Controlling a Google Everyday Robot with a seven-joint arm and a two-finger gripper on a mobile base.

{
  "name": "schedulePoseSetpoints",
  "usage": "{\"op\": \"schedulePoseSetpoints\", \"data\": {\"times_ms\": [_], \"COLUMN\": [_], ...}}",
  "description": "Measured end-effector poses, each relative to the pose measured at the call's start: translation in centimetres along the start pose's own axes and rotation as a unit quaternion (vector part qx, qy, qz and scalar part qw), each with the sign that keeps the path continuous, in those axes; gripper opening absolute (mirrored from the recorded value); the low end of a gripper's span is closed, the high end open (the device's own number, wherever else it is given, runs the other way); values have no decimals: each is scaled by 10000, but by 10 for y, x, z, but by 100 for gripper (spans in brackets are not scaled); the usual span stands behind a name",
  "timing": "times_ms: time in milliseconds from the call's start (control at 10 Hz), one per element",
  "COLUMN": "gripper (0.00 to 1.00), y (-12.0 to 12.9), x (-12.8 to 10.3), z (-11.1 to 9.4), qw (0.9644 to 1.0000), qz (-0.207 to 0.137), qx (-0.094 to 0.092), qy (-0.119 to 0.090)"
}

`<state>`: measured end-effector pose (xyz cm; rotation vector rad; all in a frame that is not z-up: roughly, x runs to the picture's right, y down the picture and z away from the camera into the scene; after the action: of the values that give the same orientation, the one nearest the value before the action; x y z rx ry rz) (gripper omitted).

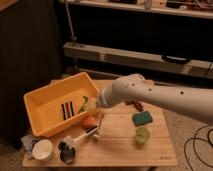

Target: Place apple in paper cup

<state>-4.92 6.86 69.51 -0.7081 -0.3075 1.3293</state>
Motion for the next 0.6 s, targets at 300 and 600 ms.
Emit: {"op": "schedulePoseSetpoints", "data": {"times_ms": [300, 600], "gripper": [65, 65], "y": [1, -9], "x": [5, 36], "z": [10, 45], "qw": [9997, 9969], "qz": [-113, -339], "qx": [147, 400], "qy": [149, 594]}}
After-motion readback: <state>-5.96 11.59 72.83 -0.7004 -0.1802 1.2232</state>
